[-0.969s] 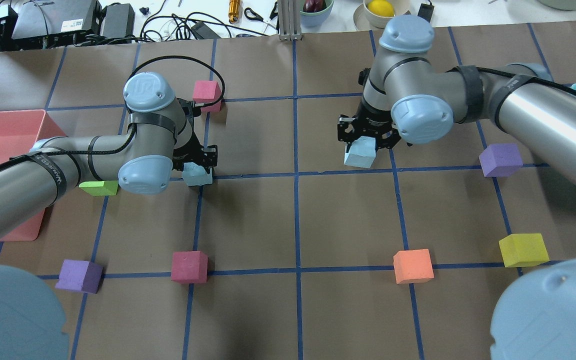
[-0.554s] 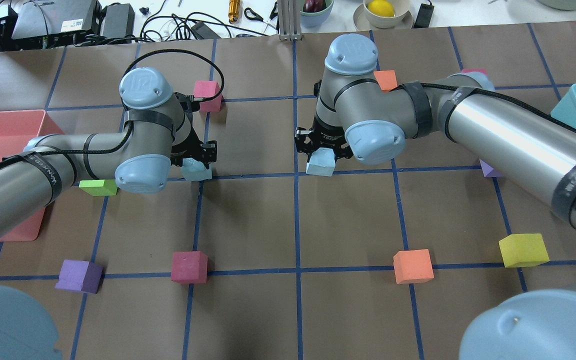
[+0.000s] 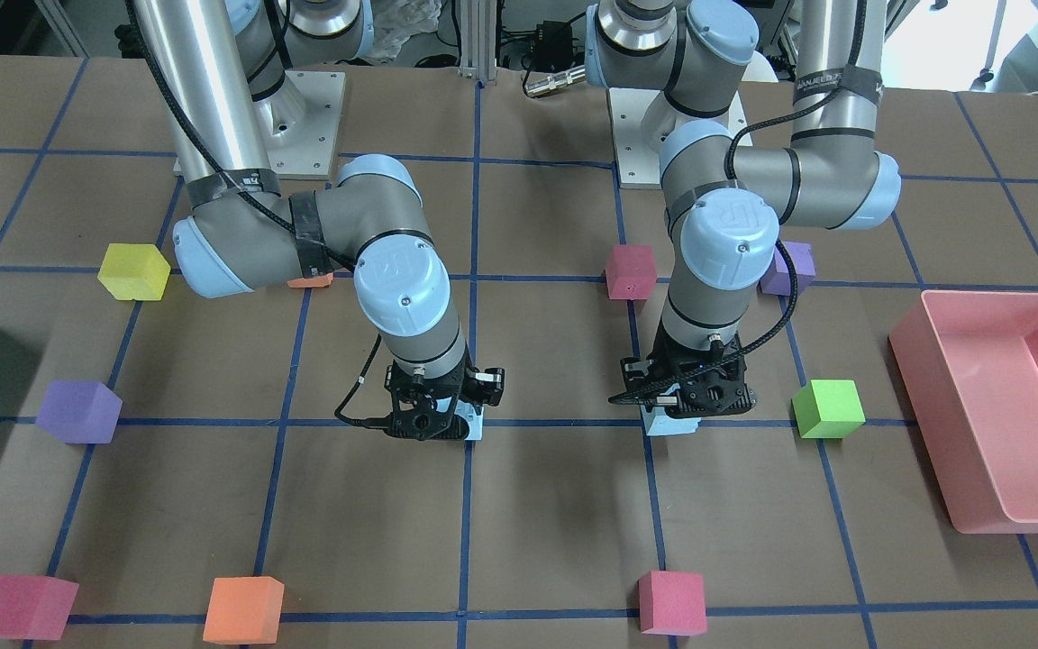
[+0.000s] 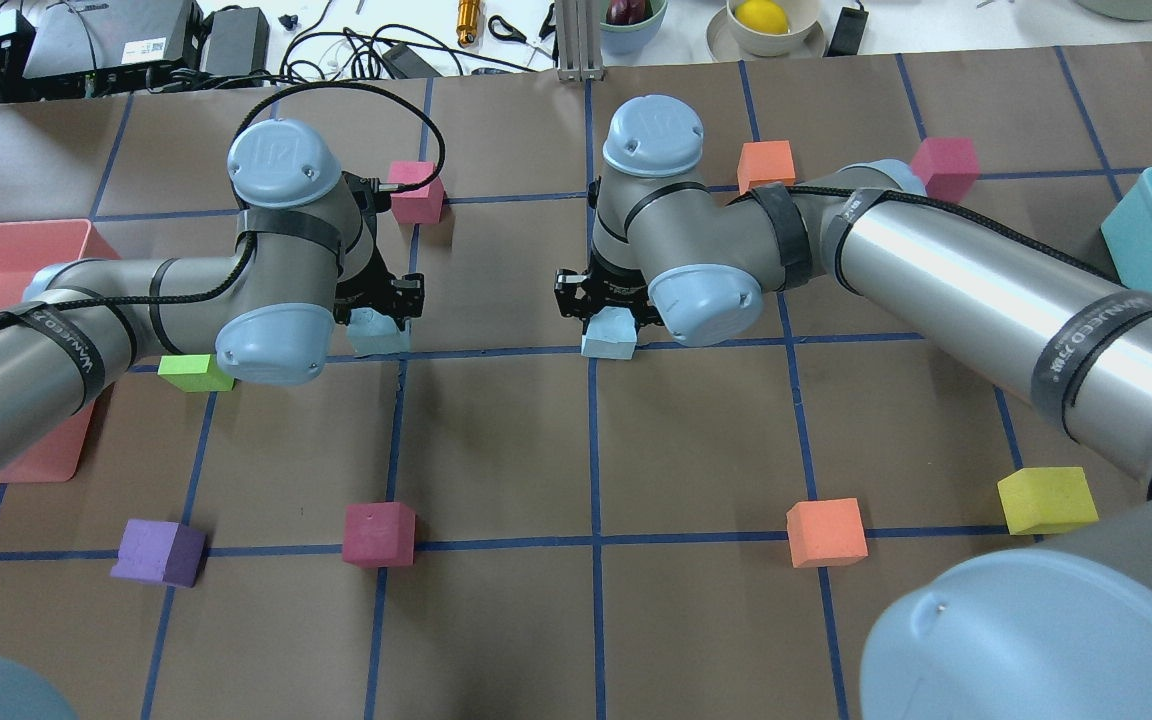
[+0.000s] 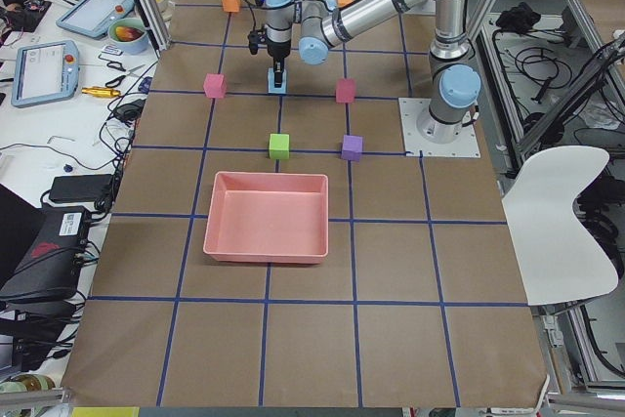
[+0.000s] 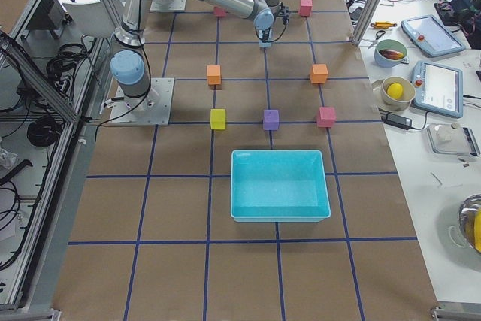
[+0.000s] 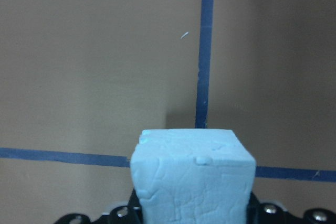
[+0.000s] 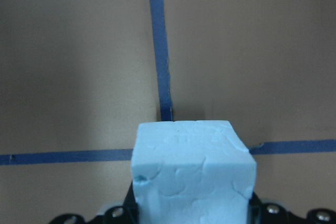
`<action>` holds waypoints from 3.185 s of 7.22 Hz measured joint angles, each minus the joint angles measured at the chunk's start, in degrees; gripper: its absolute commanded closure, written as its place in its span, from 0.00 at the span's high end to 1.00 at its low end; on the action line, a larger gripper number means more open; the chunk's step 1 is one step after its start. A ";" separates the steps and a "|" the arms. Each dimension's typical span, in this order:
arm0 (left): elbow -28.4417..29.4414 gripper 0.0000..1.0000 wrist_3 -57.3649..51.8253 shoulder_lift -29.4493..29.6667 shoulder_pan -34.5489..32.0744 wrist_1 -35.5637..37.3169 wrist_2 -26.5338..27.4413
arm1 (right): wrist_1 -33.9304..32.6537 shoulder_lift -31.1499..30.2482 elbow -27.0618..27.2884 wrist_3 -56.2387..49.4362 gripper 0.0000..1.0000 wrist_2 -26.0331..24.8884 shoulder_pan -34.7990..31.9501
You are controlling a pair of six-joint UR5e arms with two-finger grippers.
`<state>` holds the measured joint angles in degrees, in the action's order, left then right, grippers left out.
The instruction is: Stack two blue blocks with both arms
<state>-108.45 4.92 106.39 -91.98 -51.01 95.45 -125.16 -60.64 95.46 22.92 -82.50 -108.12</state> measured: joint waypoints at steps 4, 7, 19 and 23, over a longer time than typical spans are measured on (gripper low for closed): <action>1.80 0.00 0.23 -3.97 -1.02 -6.83 -0.16 | -0.95 1.18 -0.04 0.82 1.00 0.08 -0.33; 4.11 0.00 1.88 -4.55 -2.53 -10.41 -1.61 | 0.80 1.43 -2.77 2.58 1.00 -0.47 -0.27; 13.90 0.00 22.50 8.89 -20.78 -3.14 -6.17 | 33.29 -21.78 -9.74 -19.11 1.00 -7.28 19.72; 14.16 1.00 22.58 10.58 -22.27 -2.76 -4.03 | 35.24 -24.75 -9.48 -18.97 1.00 -7.36 19.81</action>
<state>-94.29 27.50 116.98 -114.25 -53.78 91.42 -89.92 -85.39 85.98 3.96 -89.86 -88.31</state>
